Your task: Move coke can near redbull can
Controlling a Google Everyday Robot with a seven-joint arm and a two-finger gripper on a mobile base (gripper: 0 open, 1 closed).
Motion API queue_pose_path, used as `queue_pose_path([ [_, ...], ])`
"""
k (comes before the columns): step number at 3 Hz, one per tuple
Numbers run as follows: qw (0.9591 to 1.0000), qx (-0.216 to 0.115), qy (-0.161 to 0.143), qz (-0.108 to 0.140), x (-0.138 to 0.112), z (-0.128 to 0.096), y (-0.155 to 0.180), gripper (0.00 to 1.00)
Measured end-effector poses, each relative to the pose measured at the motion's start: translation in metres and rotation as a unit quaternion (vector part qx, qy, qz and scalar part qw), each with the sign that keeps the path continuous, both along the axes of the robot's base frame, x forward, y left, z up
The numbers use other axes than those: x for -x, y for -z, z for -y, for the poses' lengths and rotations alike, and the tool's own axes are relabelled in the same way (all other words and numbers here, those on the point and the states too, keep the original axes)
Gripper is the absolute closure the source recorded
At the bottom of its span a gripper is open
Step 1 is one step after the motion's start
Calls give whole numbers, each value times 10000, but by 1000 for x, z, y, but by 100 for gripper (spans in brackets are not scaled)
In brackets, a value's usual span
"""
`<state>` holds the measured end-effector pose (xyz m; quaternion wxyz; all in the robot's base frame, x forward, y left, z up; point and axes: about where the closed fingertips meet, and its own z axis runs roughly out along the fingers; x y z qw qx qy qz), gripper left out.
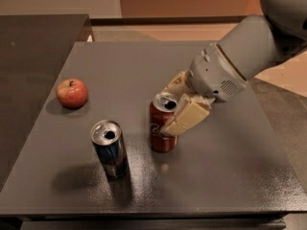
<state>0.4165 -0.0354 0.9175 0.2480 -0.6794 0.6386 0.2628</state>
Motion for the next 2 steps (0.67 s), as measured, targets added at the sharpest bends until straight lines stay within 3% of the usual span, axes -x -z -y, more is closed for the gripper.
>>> queue_pose_path([
  [1,9999,10,-108,-6,20,-7,7,83],
  [2,9999,31,-126,-4,30,-13,13,59],
])
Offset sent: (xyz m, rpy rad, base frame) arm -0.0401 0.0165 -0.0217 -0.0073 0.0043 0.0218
